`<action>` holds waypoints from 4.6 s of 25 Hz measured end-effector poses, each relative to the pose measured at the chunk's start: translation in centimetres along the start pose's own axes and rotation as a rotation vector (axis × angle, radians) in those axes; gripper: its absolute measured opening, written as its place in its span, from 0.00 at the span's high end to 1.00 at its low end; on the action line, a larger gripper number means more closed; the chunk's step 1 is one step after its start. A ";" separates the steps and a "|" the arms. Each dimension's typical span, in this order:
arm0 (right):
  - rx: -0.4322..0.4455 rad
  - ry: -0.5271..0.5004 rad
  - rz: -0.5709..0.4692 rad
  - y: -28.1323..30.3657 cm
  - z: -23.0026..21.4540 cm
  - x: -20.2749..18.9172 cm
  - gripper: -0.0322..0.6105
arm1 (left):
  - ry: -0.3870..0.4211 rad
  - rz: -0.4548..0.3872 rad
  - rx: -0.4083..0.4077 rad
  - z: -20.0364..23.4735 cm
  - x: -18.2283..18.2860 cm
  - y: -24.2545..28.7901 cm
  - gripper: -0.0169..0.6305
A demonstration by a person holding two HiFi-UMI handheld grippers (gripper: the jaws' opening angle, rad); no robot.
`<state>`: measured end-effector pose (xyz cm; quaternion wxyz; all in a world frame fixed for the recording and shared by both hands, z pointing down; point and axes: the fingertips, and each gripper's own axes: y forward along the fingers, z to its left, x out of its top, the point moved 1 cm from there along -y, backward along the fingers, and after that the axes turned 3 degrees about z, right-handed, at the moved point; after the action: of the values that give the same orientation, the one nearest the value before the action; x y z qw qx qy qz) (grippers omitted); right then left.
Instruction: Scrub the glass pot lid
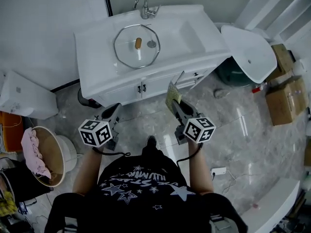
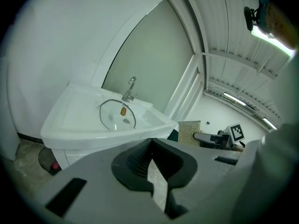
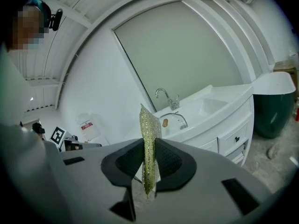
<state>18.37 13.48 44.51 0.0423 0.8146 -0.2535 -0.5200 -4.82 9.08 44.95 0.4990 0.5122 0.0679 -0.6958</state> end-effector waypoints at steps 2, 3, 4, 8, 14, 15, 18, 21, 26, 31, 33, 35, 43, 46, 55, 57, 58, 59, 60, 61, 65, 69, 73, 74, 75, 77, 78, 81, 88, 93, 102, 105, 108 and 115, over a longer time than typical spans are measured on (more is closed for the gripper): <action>0.017 -0.008 -0.001 0.5 -1.4 1.3 0.84 | -0.011 -0.020 0.030 0.1 0.9 1.0 0.96; 0.025 -0.011 -0.002 0.8 -2.0 1.9 0.84 | -0.020 -0.034 0.047 0.2 1.4 1.4 0.96; 0.035 -0.014 -0.001 1.1 -2.6 2.5 0.84 | -0.027 -0.049 0.063 0.3 1.9 1.8 0.96; 0.067 -0.015 0.007 3.0 -4.7 4.1 0.84 | -0.034 -0.094 0.119 0.5 3.7 2.6 0.96; 0.112 0.003 0.029 6.0 -4.4 4.2 0.84 | -0.042 -0.096 0.173 2.3 4.2 2.2 0.96; 0.116 0.004 0.038 6.6 -4.2 4.1 0.84 | -0.051 -0.098 0.177 2.8 4.3 2.3 0.96; 0.119 -0.006 0.065 8.4 -3.7 3.8 0.84 | -0.072 -0.089 0.178 4.7 4.3 2.9 0.96; 0.101 -0.027 0.068 10.6 -3.7 5.2 0.84 | -0.082 -0.083 0.166 7.1 5.2 4.3 0.96; 0.066 -0.074 0.068 15.2 -4.2 9.1 0.84 | -0.076 -0.115 0.134 11.0 10.0 7.3 0.96; 0.019 -0.125 0.087 21.6 -4.6 12.5 0.84 | -0.060 -0.144 0.123 15.4 15.1 9.3 0.96; 0.016 -0.141 0.100 24.2 -4.2 13.4 0.84 | -0.063 -0.149 0.122 17.1 16.5 9.7 0.96; 0.017 -0.162 0.117 26.9 -3.8 14.1 0.84 | -0.072 -0.150 0.124 18.9 17.5 10.2 0.96; -0.038 -0.324 0.219 37.7 -2.9 15.9 0.84 | -0.092 -0.146 0.110 24.0 20.5 11.4 0.96; -0.088 -0.409 0.253 41.1 -3.1 16.3 0.84 | -0.088 -0.138 0.095 25.2 21.2 11.8 0.96; -0.170 -0.770 0.421 49.8 -2.7 14.5 0.84 | -0.110 -0.133 0.111 28.1 21.7 11.7 0.96; -0.187 -0.883 0.470 51.3 -2.9 13.9 0.84 | -0.124 -0.131 0.121 28.5 21.5 11.6 0.96; -0.194 -0.943 0.496 51.9 -3.0 13.5 0.84 | -0.132 -0.130 0.126 28.7 21.3 11.6 0.96; -0.199 -1.003 0.524 52.4 -3.1 12.9 0.84 | -0.138 -0.129 0.131 28.9 21.1 11.5 0.96; -0.202 -1.061 0.551 52.8 -3.2 12.3 0.84 | -0.143 -0.127 0.137 29.1 20.9 11.5 0.96; -0.203 -1.115 0.574 53.1 -3.2 11.7 0.84 | -0.147 -0.125 0.144 29.3 20.7 11.5 0.96; -0.176 -1.229 0.637 53.3 -2.8 9.6 0.84 | -0.164 -0.124 0.162 29.5 20.1 11.4 0.96; -0.114 -1.233 0.678 52.7 -2.1 8.1 0.84 | -0.165 -0.123 0.165 29.2 19.8 11.5 0.96; -0.037 -1.239 0.727 51.5 -1.3 6.2 0.84 | -0.172 -0.125 0.165 28.6 19.3 11.5 0.96; -0.017 -1.240 0.739 51.2 -1.1 5.7 0.84 | -0.174 -0.124 0.164 28.5 19.2 11.6 0.96; 0.003 -1.243 0.751 50.9 -0.8 5.1 0.84 | -0.175 -0.124 0.162 28.3 19.0 11.6 0.96; 0.044 -1.247 0.778 50.3 -0.3 3.9 0.84 | -0.176 -0.123 0.159 28.0 18.8 11.6 0.96; 0.064 -1.246 0.793 49.9 0.0 3.3 0.84 | -0.177 -0.123 0.157 27.9 18.6 11.6 0.96; 0.116 -1.230 0.833 49.0 0.5 1.7 0.84 | -0.180 -0.121 0.154 27.6 18.4 11.6 0.96; 0.212 -1.198 0.929 46.7 1.9 -1.5 0.84 | -0.189 -0.126 0.153 27.4 17.9 11.0 0.96; 0.251 -1.139 0.970 45.2 1.6 -3.3 0.84 | -0.195 -0.120 0.147 27.5 17.7 11.2 0.96; 0.288 -0.996 1.029 42.9 1.3 -5.2 0.84 | -0.186 -0.109 0.139 27.2 17.4 11.3 0.96; 0.291 -0.953 1.033 42.2 1.4 -5.4 0.84 | -0.191 -0.104 0.139 27.3 17.2 11.3 0.96; 0.280 -0.955 1.022 42.0 1.0 -5.0 0.84 | -0.191 -0.105 0.141 27.4 17.4 11.4 0.96; 0.234 -0.977 0.860 43.1 1.3 2.1 0.84 | -0.184 -0.124 0.145 27.4 18.4 11.4 0.96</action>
<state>2.01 -24.61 56.46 0.0378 0.3104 -0.6011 -0.7355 -13.38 -24.63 48.11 0.4206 0.4759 0.0030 -0.7724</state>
